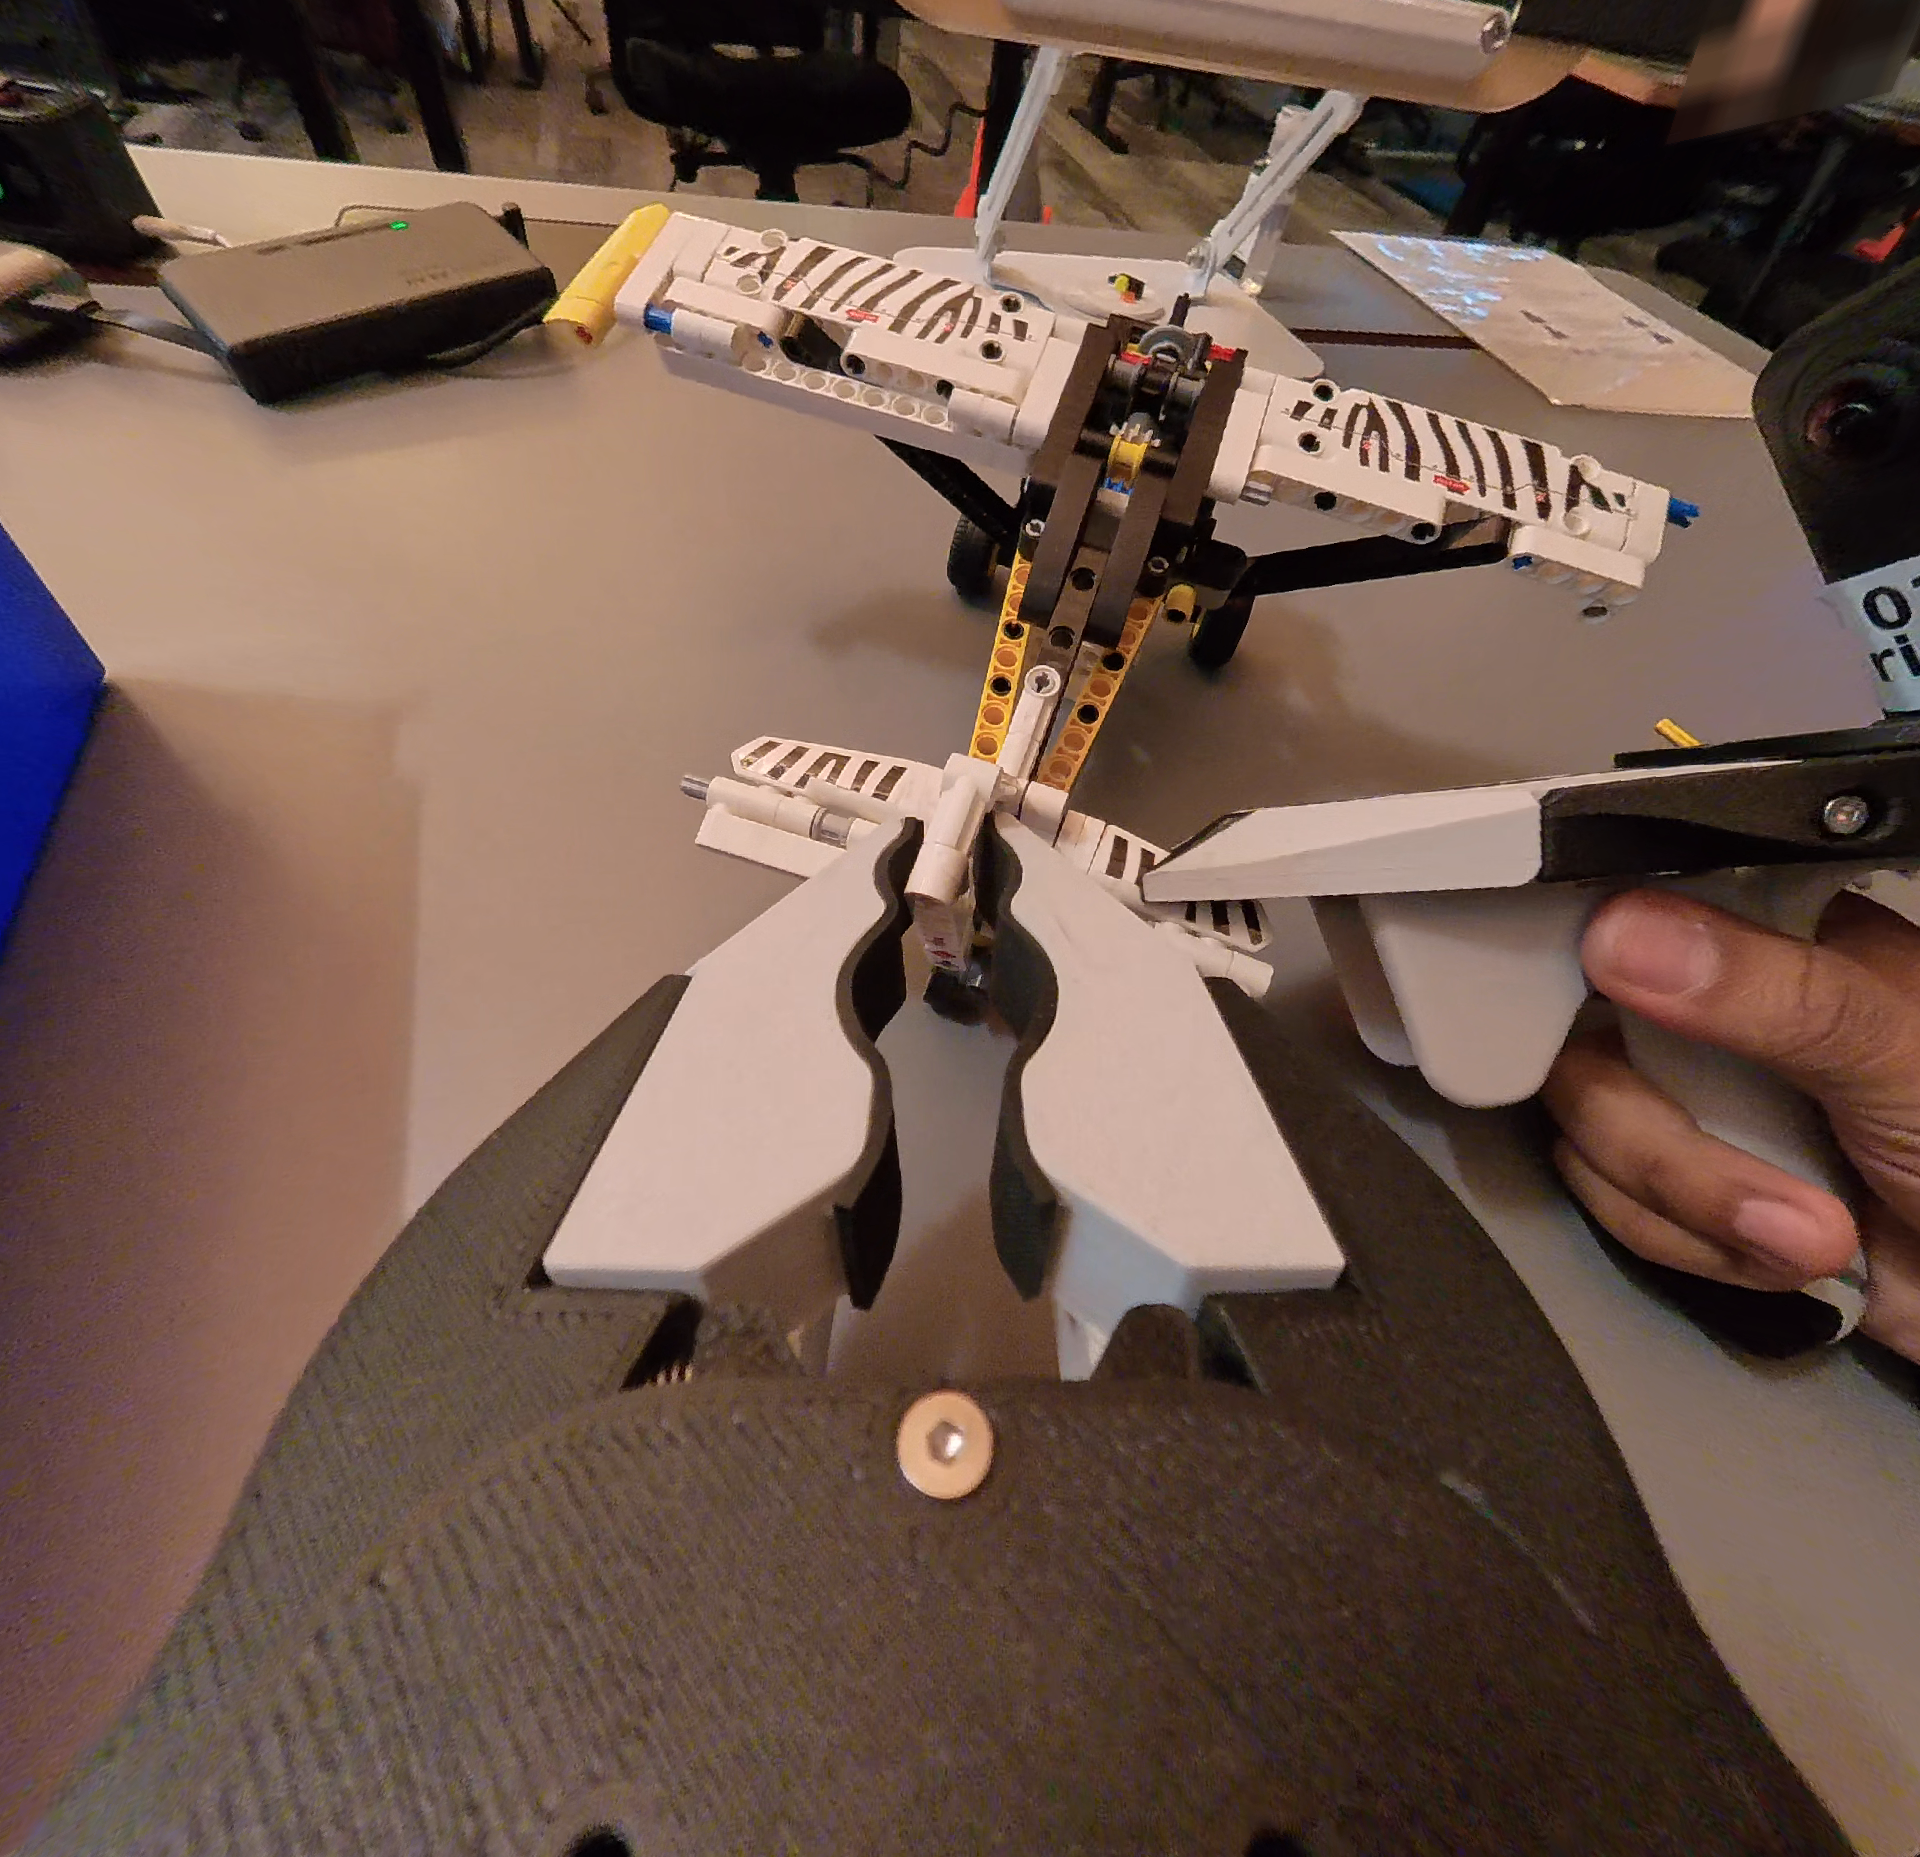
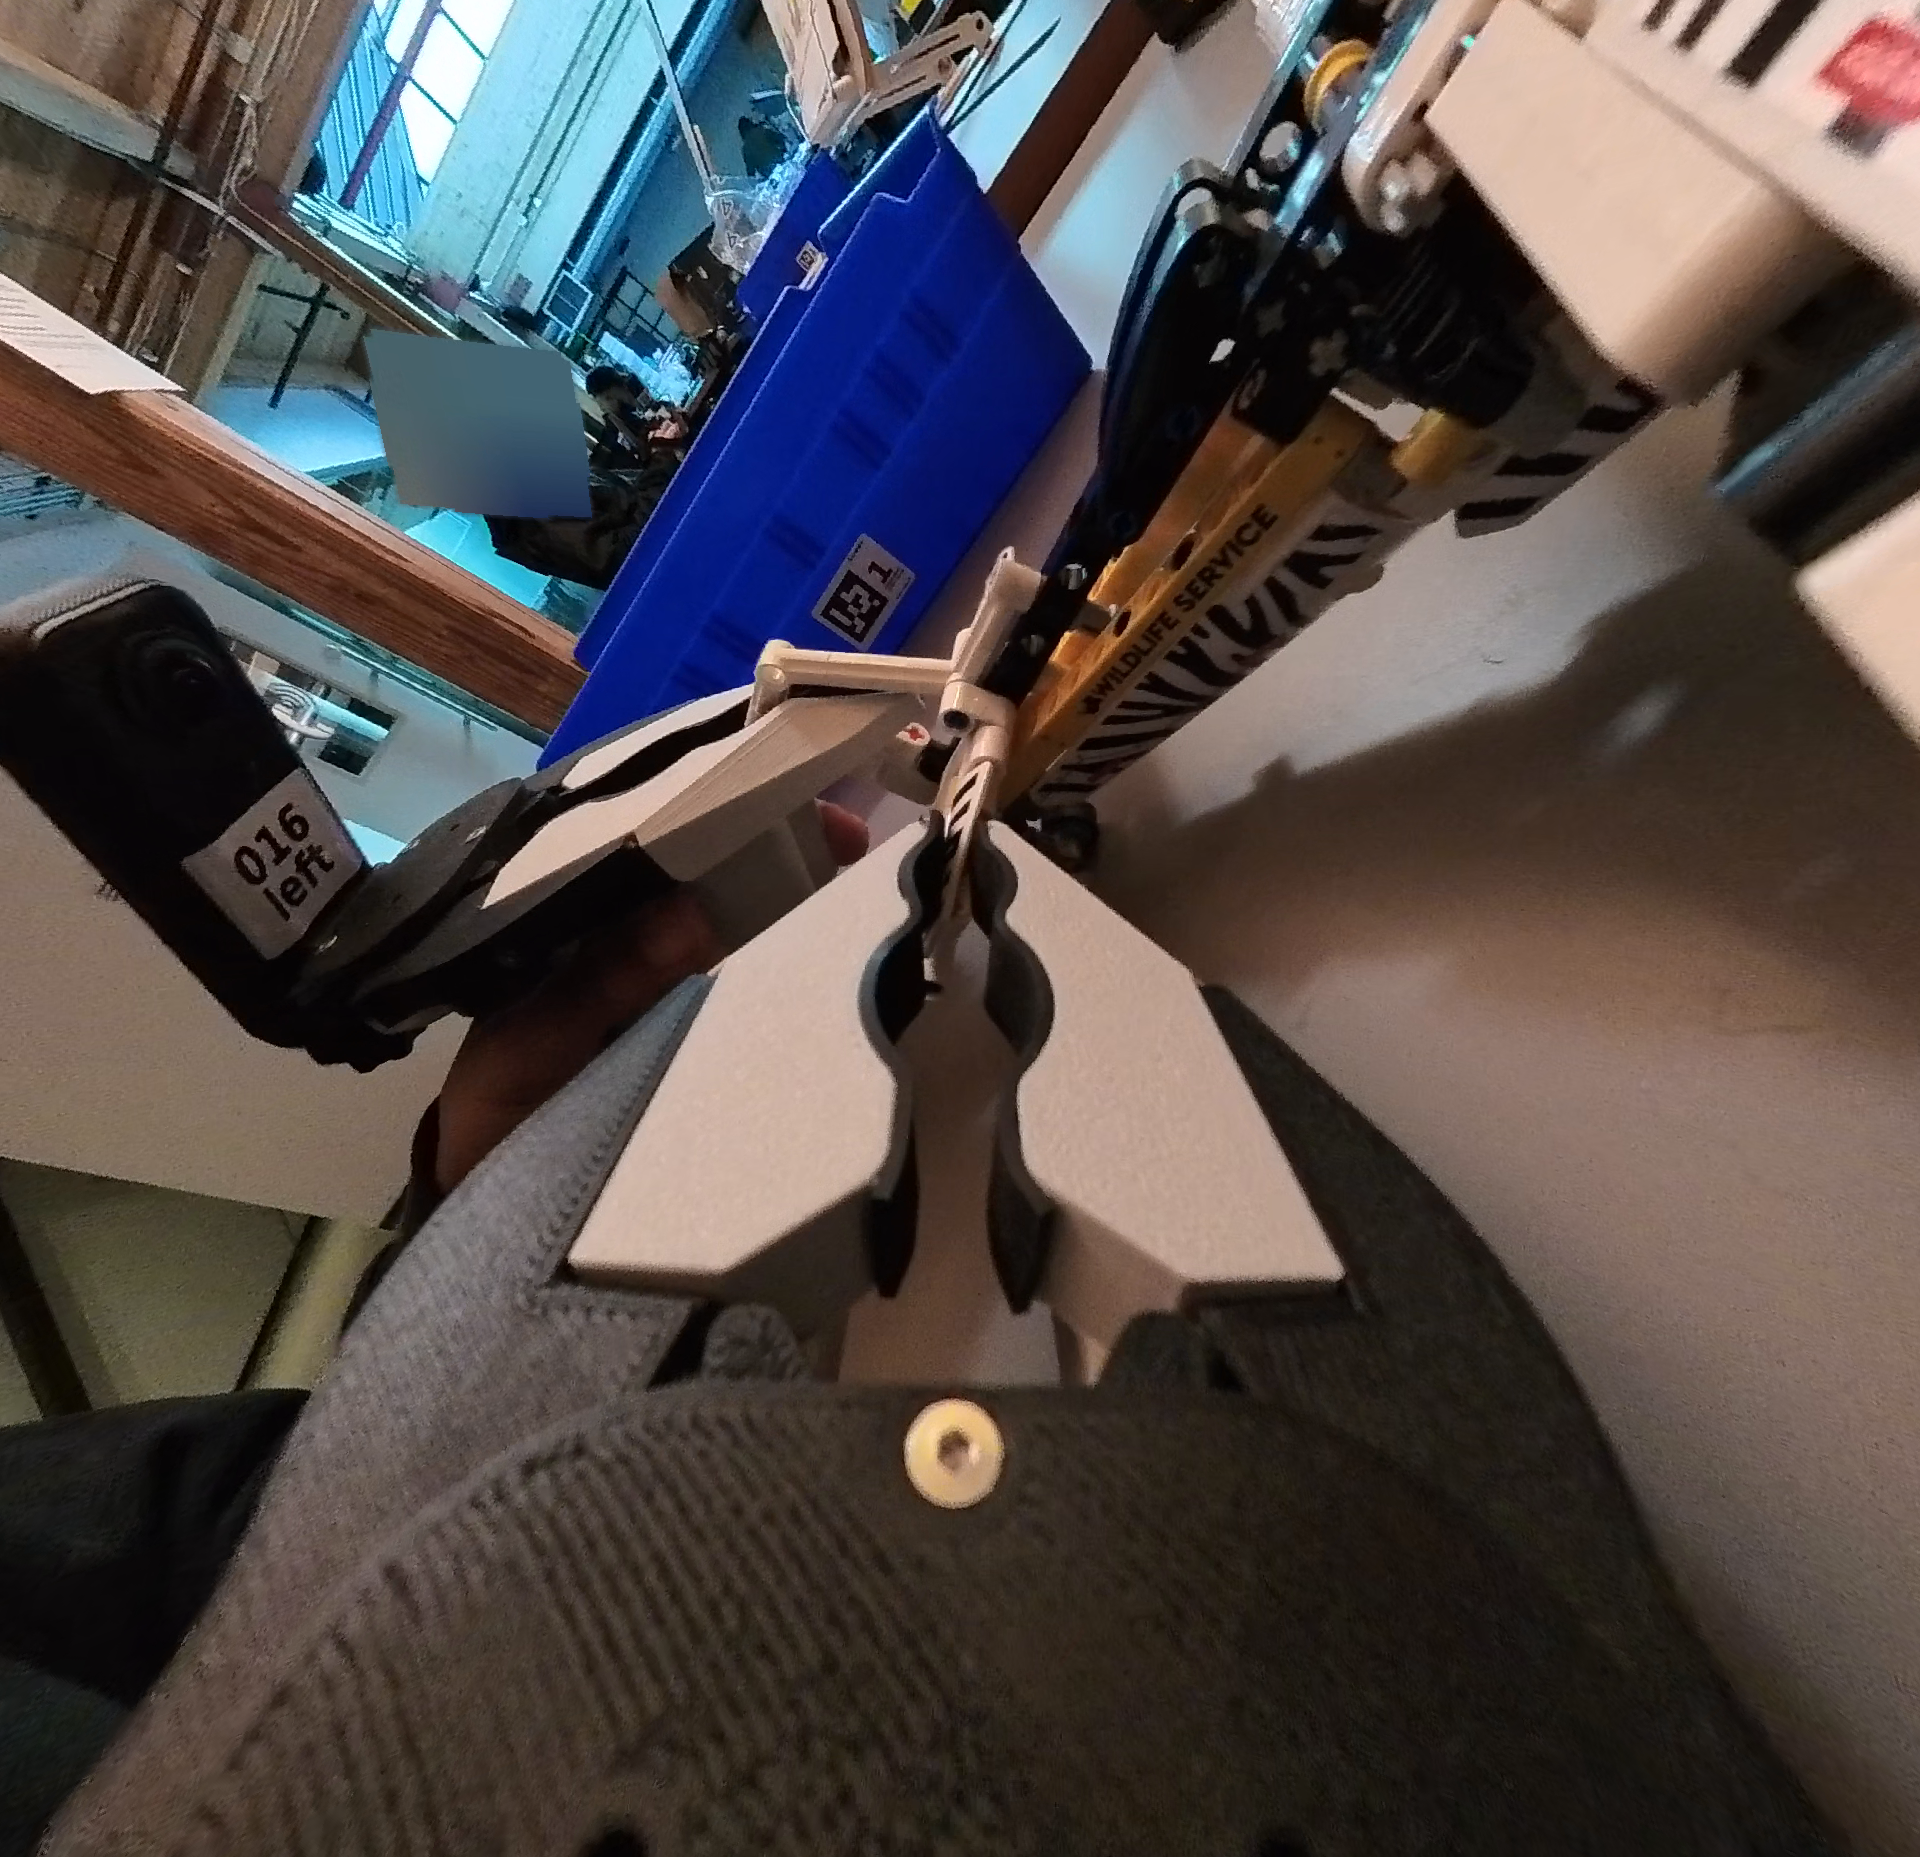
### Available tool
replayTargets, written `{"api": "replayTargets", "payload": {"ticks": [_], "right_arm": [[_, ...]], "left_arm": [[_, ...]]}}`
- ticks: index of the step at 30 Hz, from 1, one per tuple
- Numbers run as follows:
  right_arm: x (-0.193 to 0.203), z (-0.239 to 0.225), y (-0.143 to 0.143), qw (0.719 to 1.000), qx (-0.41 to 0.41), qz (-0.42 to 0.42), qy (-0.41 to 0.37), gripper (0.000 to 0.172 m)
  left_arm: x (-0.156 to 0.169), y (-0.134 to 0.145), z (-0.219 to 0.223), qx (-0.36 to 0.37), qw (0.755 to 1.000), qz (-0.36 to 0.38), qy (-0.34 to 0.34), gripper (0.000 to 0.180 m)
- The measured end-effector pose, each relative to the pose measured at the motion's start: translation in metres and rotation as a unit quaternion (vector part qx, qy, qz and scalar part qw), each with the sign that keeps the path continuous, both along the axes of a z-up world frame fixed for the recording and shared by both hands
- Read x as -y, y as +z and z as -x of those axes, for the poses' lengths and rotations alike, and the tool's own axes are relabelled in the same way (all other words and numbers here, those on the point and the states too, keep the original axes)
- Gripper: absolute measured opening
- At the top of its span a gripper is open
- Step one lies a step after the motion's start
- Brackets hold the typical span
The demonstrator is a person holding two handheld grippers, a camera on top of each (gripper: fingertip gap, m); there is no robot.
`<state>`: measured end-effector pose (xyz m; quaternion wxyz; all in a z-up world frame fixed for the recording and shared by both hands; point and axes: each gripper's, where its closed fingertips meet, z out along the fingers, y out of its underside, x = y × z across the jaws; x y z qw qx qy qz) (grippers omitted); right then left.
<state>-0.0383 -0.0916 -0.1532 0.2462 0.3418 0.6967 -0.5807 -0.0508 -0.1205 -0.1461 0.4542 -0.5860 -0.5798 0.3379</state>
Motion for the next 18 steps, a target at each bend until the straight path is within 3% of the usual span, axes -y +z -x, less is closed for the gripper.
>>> {"api": "replayTargets", "payload": {"ticks": [18], "right_arm": [[-0.0025, 0.0052, 0.0003, 1.0, 0.01, 0.01, -0.012, 0.004]], "left_arm": [[-0.0054, -0.0004, -0.0012, 0.002, 0.999, -0.026, -0.027, 0.005]]}}
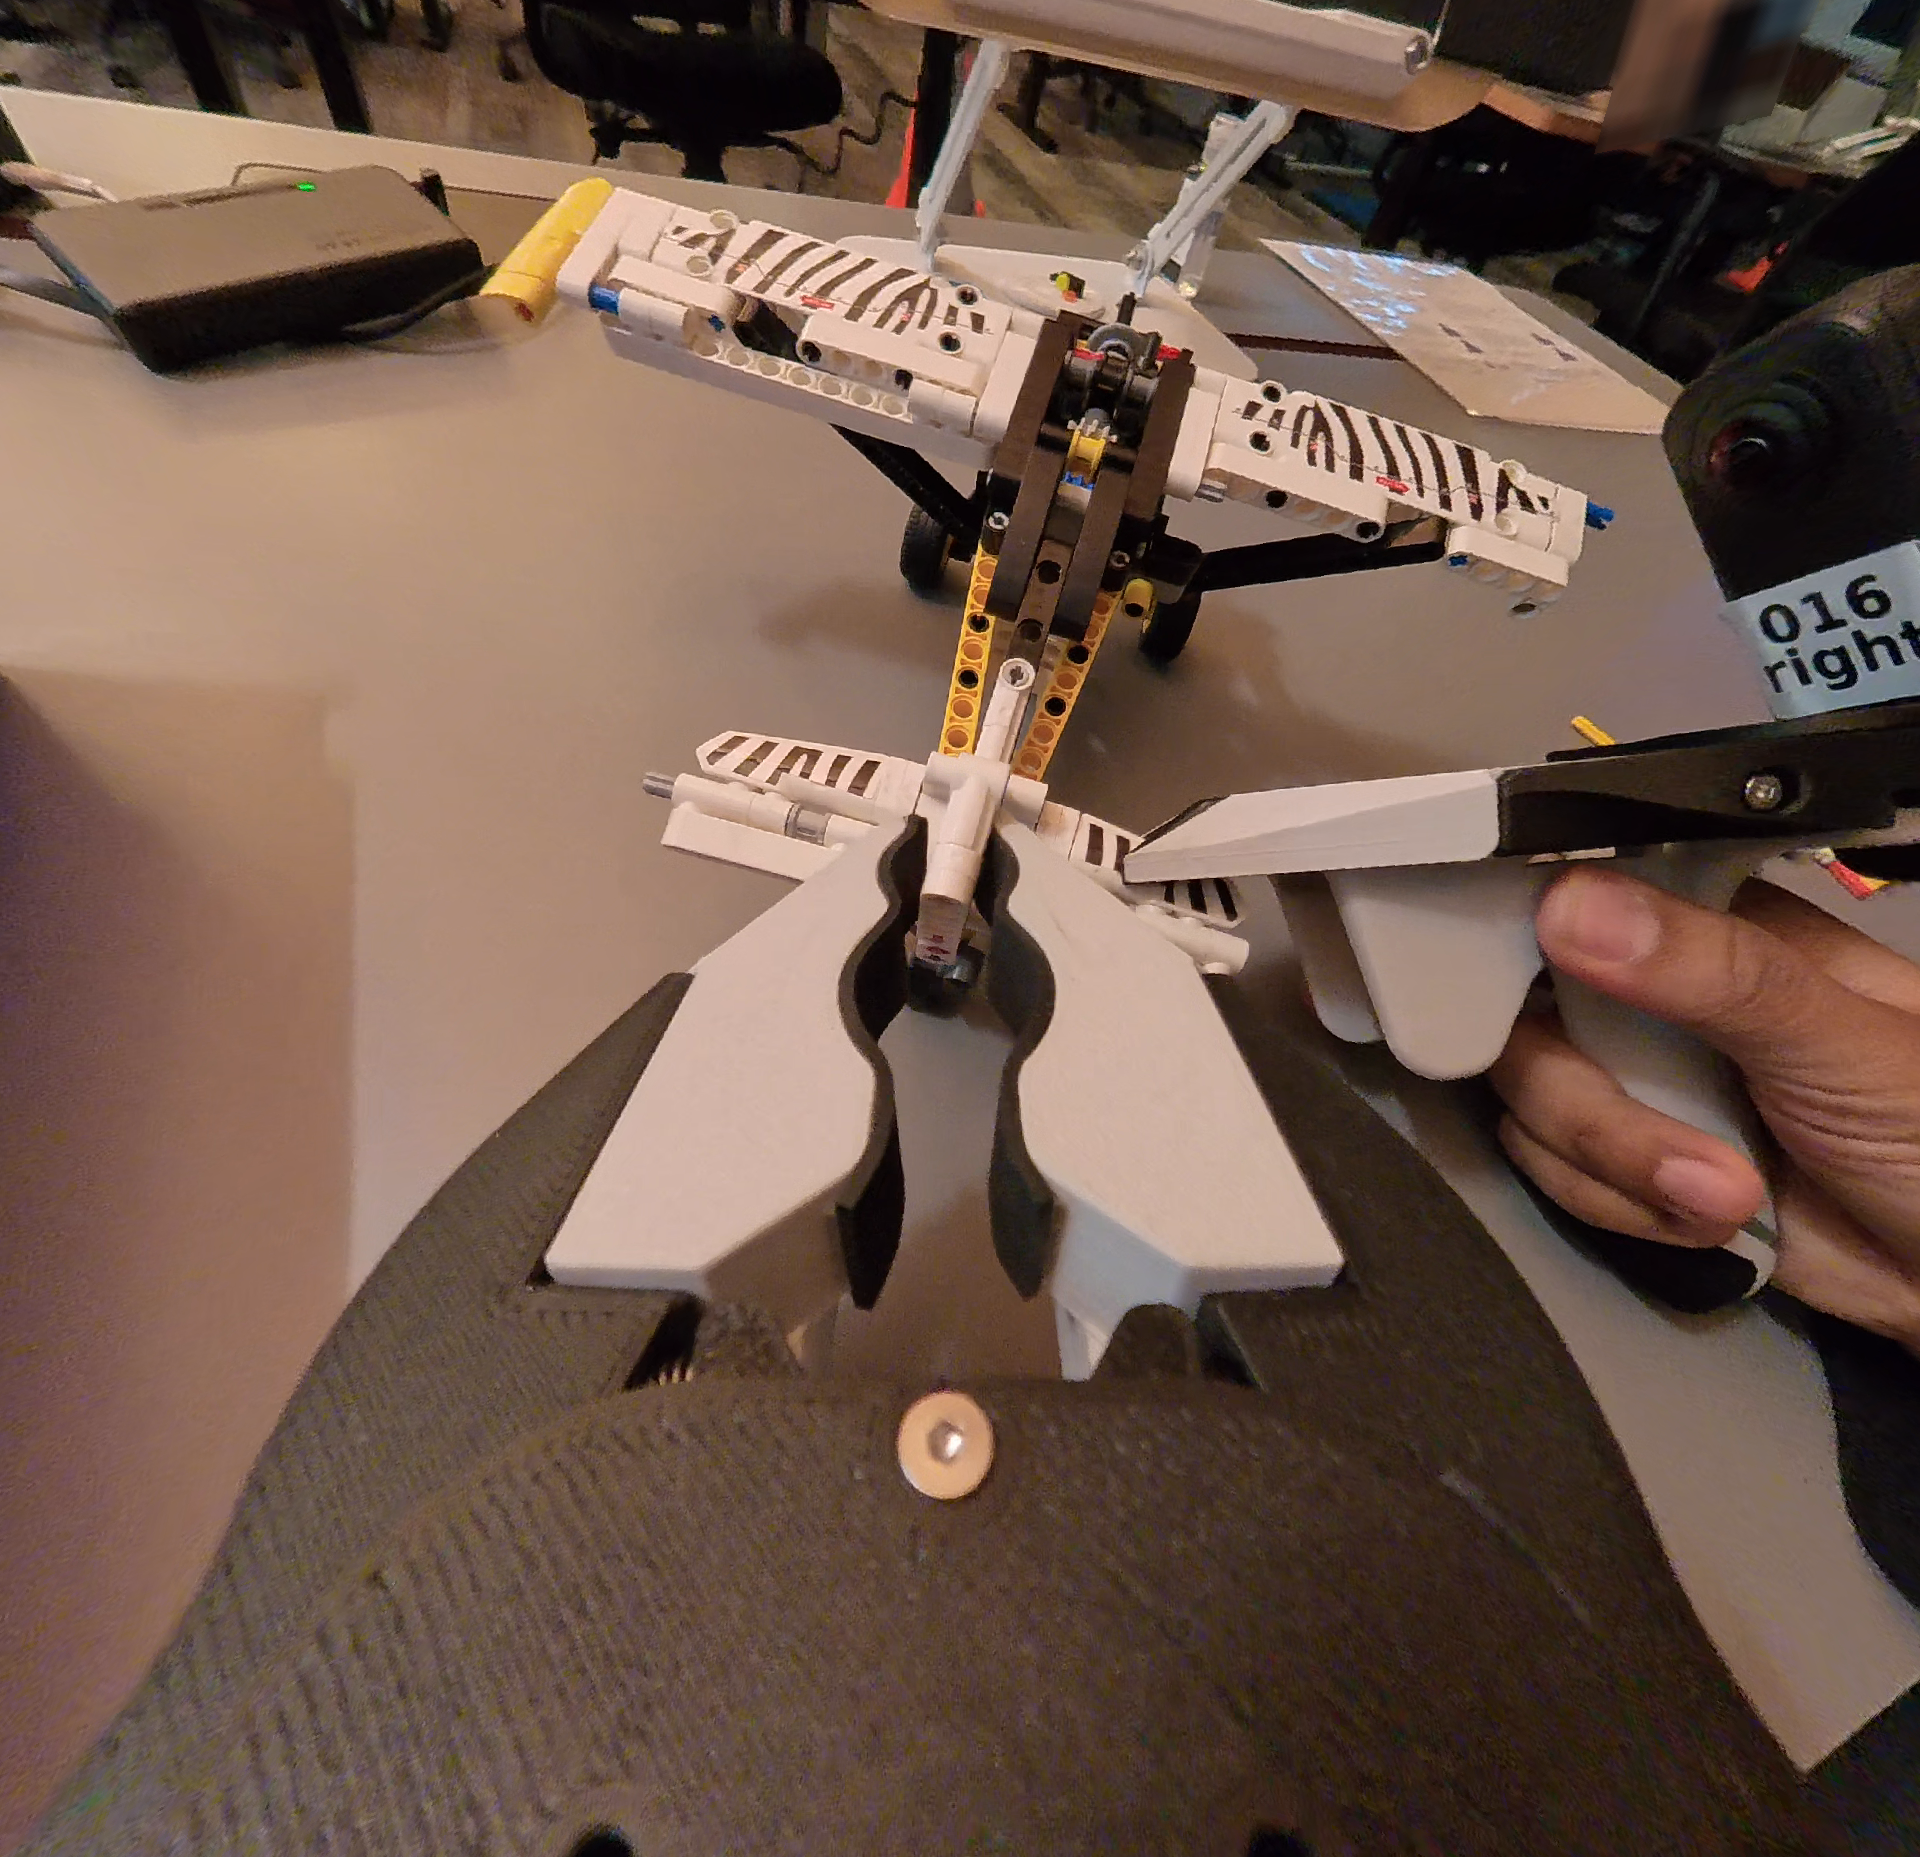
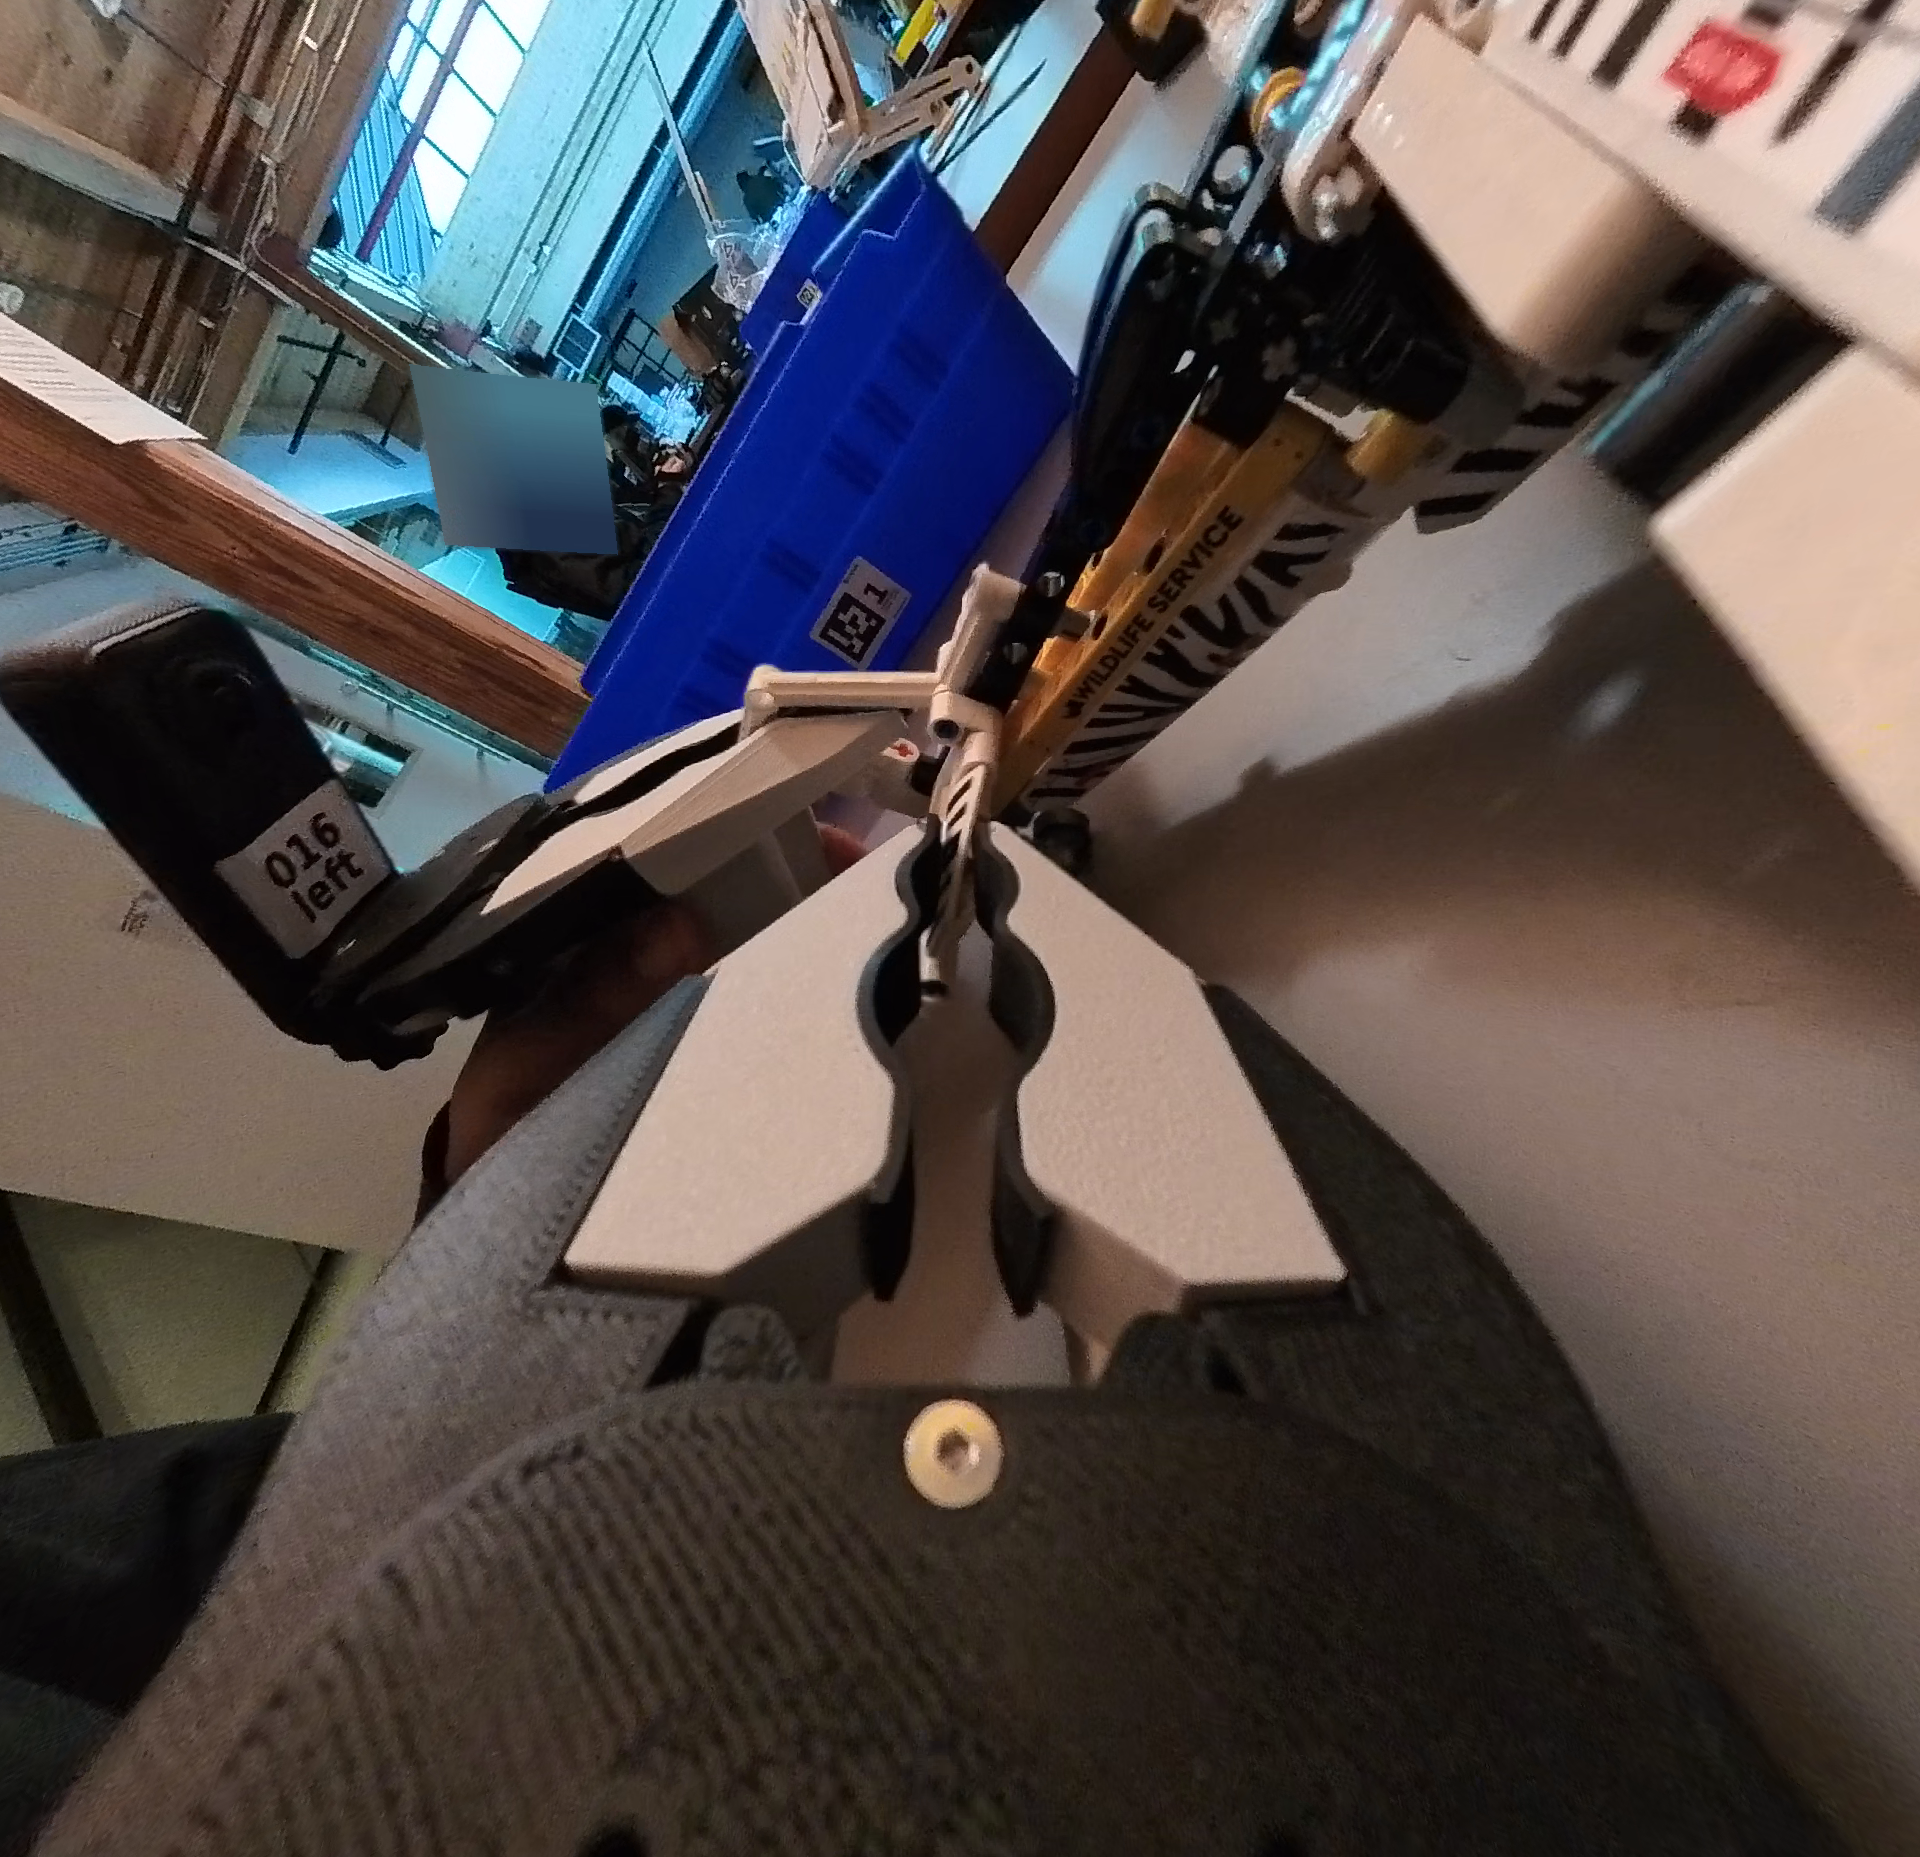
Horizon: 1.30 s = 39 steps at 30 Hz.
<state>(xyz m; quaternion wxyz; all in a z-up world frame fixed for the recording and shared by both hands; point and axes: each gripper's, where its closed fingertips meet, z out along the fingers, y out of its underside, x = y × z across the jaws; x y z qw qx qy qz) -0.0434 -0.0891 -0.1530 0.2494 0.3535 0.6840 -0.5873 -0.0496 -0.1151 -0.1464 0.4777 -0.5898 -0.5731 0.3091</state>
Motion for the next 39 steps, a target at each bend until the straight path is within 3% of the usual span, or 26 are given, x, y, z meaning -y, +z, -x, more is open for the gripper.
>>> {"api": "replayTargets", "payload": {"ticks": [4, 7, 11, 13, 17, 20, 22, 24, 26, 28, 31, 36, 39], "right_arm": [[0.001, -0.004, 0.001, 1.0, 0.009, 0.011, 0.019, 0.039], [0.005, -0.01, -0.002, 0.999, -0.028, -0.018, 0.027, 0.043], [0.004, -0.015, 0.007, 0.986, -0.159, -0.057, -0.001, 0.044], [0.0, -0.012, 0.008, 0.958, -0.265, -0.107, -0.025, 0.041], [0.001, -0.011, -0.004, 0.858, -0.456, -0.235, -0.038, 0.038], [0.007, -0.017, -0.009, 0.804, -0.526, -0.276, -0.035, 0.044], [0.007, -0.013, -0.01, 0.774, -0.557, -0.299, -0.047, 0.038], [0.006, -0.009, -0.01, 0.761, -0.567, -0.31, -0.052, 0.031], [0.006, -0.007, -0.009, 0.767, -0.562, -0.305, -0.055, 0.03], [0.004, -0.006, -0.007, 0.779, -0.551, -0.294, -0.054, 0.03], [0.0, -0.007, 0.003, 0.815, -0.519, -0.251, -0.056, 0.03], [-0.01, -0.011, 0.034, 0.892, -0.433, -0.113, -0.063, 0.03], [-0.016, -0.016, 0.048, 0.91, -0.407, -0.053, -0.058, 0.03]], "left_arm": [[0.001, 0.0, -0.001, 0.0, 1.0, -0.019, -0.004, 0.005], [0.001, 0.0, -0.001, 0.0, 1.0, -0.024, -0.004, 0.005], [0.001, 0.0, -0.001, 0.0, 1.0, -0.02, -0.003, 0.005], [0.001, 0.0, -0.001, 0.0, 1.0, -0.022, -0.004, 0.005], [0.001, 0.0, -0.001, -0.001, 1.0, -0.027, -0.006, 0.005], [0.002, 0.001, -0.001, -0.002, 0.999, -0.034, -0.005, 0.005], [0.001, 0.001, -0.002, -0.003, 0.999, -0.043, -0.011, 0.005], [-0.001, 0.001, -0.003, -0.002, 0.998, -0.059, -0.02, 0.006], [-0.002, 0.002, -0.004, -0.003, 0.997, -0.075, -0.032, 0.012], [-0.006, 0.004, -0.009, -0.005, 0.995, -0.075, -0.059, 0.036], [0.001, 0.006, -0.014, -0.005, 0.998, -0.02, -0.062, 0.054], [-0.004, -0.012, -0.024, 0.025, 0.992, 0.07, -0.102, 0.056], [-0.013, -0.001, -0.019, -0.007, 0.994, 0.056, -0.098, 0.052]]}}
